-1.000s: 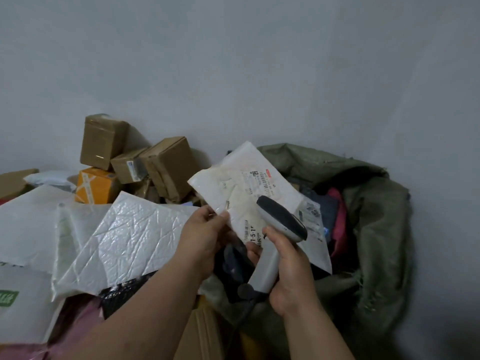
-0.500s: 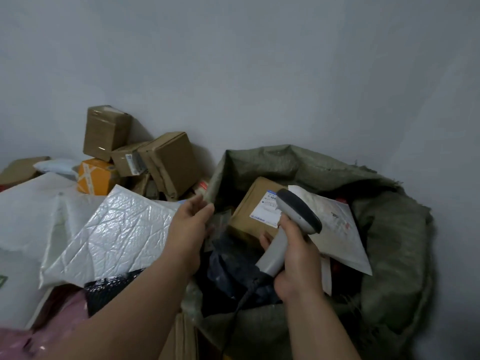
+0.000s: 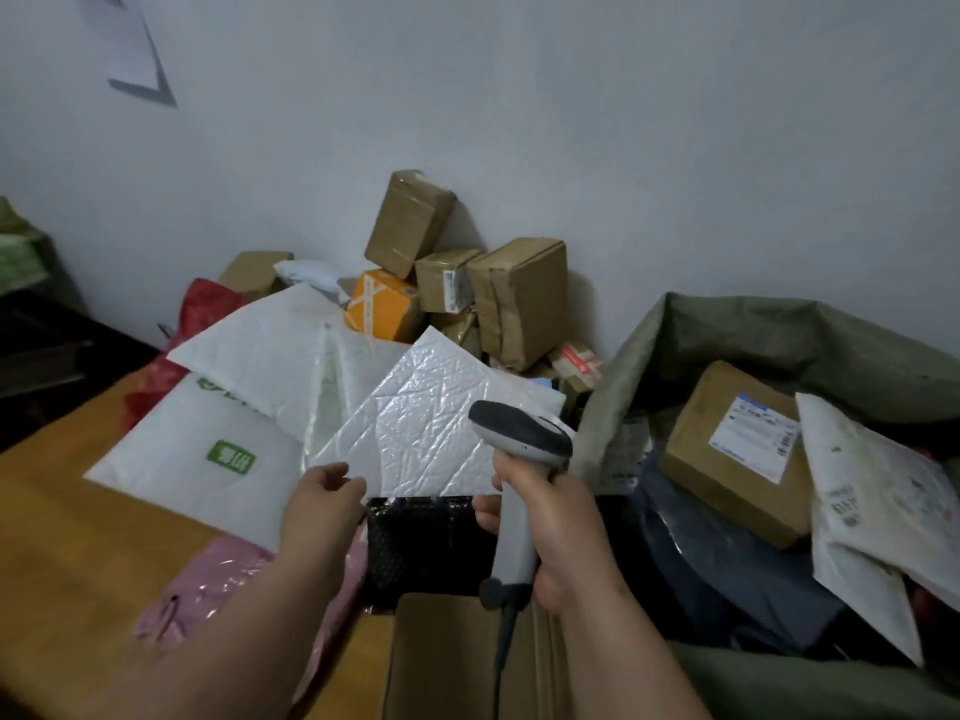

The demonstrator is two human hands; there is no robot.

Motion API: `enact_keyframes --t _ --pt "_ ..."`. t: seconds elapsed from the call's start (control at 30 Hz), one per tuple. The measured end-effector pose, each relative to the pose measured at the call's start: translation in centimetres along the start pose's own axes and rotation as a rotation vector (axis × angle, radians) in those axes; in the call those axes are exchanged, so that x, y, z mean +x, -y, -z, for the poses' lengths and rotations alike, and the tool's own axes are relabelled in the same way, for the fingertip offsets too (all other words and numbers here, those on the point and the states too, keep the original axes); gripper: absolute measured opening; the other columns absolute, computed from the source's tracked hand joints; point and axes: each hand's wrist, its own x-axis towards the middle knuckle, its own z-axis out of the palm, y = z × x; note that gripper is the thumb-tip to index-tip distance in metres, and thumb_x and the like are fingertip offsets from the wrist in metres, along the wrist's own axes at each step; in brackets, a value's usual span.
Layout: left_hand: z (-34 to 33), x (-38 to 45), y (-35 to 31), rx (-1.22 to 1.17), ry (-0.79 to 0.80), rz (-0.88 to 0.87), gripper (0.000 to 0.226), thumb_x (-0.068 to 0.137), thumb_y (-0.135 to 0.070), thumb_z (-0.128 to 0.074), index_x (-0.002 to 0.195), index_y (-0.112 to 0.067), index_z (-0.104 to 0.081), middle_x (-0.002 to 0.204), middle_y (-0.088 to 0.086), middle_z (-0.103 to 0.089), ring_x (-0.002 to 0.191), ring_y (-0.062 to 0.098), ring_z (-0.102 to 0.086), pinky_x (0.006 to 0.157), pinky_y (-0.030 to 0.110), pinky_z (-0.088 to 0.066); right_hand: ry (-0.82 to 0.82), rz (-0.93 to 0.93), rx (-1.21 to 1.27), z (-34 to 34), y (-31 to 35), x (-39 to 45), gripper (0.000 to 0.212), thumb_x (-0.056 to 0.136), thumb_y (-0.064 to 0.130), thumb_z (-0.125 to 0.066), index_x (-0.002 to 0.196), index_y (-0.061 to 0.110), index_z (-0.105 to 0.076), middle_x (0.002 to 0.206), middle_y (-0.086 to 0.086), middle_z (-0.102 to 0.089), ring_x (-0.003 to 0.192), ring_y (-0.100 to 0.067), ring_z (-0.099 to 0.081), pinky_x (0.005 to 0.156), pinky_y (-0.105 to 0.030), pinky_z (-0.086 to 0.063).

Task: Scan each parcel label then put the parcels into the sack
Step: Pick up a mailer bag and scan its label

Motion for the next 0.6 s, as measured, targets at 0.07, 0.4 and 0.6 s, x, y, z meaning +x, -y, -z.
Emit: enact_keyframes --t 0.07,0.4,0.6 --pt "1.2 1.4 1.3 0.129 0.043 -0.027 0.038 0.092 -0.008 -0.065 0.13 -0.006 -0.058 0.092 -0.004 -0.059 0.076 0.009 -0.056 0.062 0.02 -0.041 -0.025 -0.019 -0.027 -1.6 -1.4 0.8 0.023 0.087 0.026 -0.076 0.097 0.006 -0.07 0.062 0.001 -0.072 0.067 -0.019 -0.072 0.069 -0.036 -0.059" --pt "0.1 6.5 6.3 0.384 0.385 0.145 0.05 0.085 -0.009 -0.071 0.131 -0.011 -0.051 0.108 0.01 -0.064 0.093 0.031 -0.068 0.082 0.043 -0.059 -0.211 -0.146 -0.032 -4.4 -7.1 2.8 0.02 0.085 0.021 -0.079 0.094 0.005 -0.072 0.066 0.001 -0.073 0.069 -0.021 -0.073 0.059 -0.029 -0.058" --pt "-0.7 6.8 6.6 0.163 0.327 0.272 0.016 0.092 -0.002 -0.063 0.106 0.007 -0.06 0.075 0.016 -0.058 0.059 0.022 -0.055 0.051 0.031 -0.045 -0.244 -0.172 -0.027 -3.9 -7.6 2.7 0.024 0.085 0.021 -0.079 0.099 0.003 -0.071 0.074 -0.004 -0.072 0.069 -0.019 -0.072 0.059 -0.028 -0.057"
